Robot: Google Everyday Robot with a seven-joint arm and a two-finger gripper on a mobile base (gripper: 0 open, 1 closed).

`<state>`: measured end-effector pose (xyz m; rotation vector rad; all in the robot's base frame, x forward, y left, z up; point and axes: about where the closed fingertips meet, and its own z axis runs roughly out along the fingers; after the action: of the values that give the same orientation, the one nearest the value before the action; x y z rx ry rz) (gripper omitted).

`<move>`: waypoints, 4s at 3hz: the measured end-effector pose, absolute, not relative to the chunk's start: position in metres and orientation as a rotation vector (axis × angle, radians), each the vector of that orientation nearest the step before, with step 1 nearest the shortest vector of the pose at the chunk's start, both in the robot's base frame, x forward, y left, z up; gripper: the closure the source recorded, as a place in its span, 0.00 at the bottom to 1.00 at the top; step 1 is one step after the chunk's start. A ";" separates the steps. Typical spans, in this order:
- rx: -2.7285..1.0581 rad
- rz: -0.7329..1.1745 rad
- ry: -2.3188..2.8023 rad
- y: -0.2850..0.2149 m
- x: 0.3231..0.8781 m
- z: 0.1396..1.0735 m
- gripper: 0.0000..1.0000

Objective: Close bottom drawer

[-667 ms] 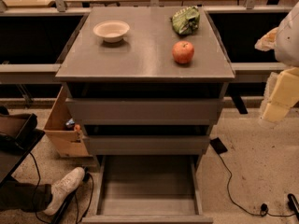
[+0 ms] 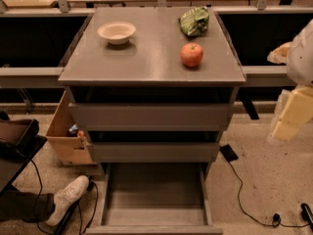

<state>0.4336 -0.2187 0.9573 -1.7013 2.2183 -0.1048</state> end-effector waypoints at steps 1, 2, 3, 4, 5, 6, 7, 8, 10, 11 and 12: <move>-1.670 -0.117 2.169 -0.211 0.410 0.925 0.18; -1.598 -0.105 2.193 -0.201 0.388 0.848 0.49; -1.559 -0.033 2.265 -0.203 0.376 0.752 0.72; -1.521 0.103 2.325 -0.211 0.365 0.649 0.95; -1.432 0.347 2.381 -0.210 0.352 0.548 1.00; -1.432 0.347 2.381 -0.210 0.352 0.548 1.00; -1.403 0.390 2.391 -0.209 0.359 0.513 1.00; -1.349 0.391 2.353 -0.217 0.364 0.439 1.00; -1.202 0.419 2.282 -0.218 0.397 0.288 1.00; -1.202 0.420 2.282 -0.218 0.396 0.288 1.00; -1.149 0.485 2.326 -0.215 0.383 0.250 1.00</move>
Offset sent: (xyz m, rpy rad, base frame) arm -0.0830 0.0197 -0.2733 0.0526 0.0248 -0.1055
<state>0.3830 -0.2152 0.2495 -1.1492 2.3265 0.4851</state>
